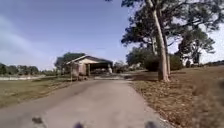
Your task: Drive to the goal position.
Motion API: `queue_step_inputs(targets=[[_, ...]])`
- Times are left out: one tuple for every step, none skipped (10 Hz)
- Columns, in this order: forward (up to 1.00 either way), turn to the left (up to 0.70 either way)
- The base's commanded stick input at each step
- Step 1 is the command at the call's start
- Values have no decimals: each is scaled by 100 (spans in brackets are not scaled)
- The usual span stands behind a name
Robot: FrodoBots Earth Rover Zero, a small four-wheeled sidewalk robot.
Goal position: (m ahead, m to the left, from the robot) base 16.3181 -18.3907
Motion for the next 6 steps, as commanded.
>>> queue_step_inputs(targets=[[100,1],[100,0],[100,-1],[100,0],[100,0],[100,1]])
